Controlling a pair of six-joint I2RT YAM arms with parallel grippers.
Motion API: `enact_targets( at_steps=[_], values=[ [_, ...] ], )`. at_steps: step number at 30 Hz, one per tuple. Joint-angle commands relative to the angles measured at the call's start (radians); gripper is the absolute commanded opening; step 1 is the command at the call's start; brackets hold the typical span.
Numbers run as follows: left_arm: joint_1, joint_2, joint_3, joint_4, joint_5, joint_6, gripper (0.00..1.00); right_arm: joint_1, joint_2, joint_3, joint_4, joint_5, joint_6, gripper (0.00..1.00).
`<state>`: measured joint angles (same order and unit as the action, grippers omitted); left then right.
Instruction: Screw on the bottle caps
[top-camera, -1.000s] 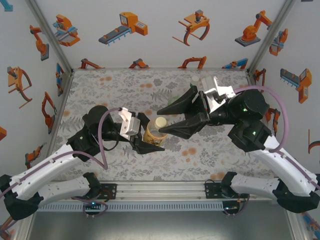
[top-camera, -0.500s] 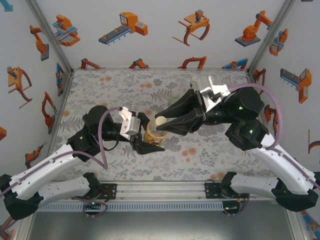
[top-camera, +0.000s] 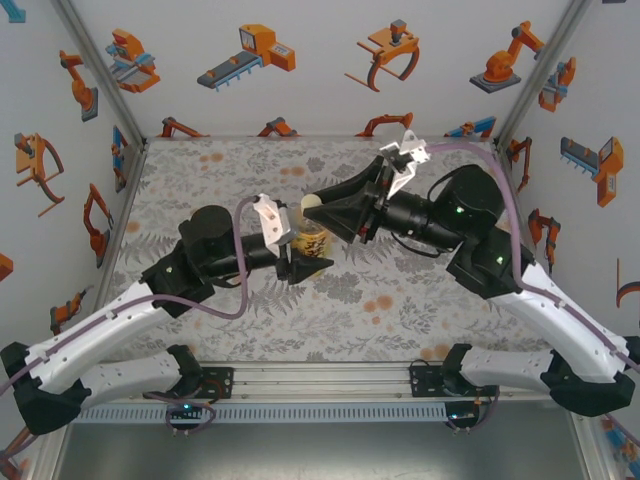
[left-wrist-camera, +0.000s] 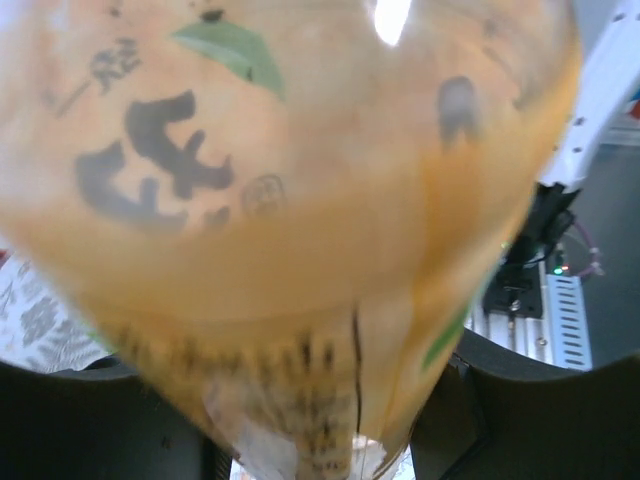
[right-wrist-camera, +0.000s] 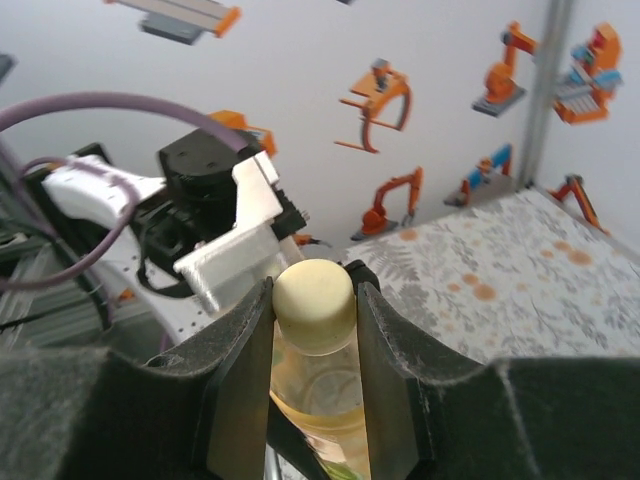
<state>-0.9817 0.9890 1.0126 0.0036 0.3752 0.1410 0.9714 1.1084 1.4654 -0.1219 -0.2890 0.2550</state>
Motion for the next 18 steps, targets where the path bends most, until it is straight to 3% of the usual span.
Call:
enact_targets(
  at_steps=[1, 7, 15, 18],
  values=[
    [-0.012, 0.028, 0.021, 0.025, -0.071, 0.084, 0.0, 0.035, 0.064, 0.028, -0.093, 0.262, 0.033, 0.0],
    [-0.012, 0.046, 0.025, 0.026, -0.133, 0.082, 0.0, 0.066, 0.096, 0.06, -0.165, 0.414, 0.003, 0.0],
    [-0.012, 0.0, -0.015, 0.038, -0.121, 0.079, 0.0, 0.069, 0.067, 0.047, -0.175, 0.464, -0.032, 0.0],
    [-0.012, -0.022, -0.038, 0.059, -0.088, 0.08, 0.06, 0.068, 0.034, -0.002, -0.099, 0.407, -0.059, 0.0]
  ],
)
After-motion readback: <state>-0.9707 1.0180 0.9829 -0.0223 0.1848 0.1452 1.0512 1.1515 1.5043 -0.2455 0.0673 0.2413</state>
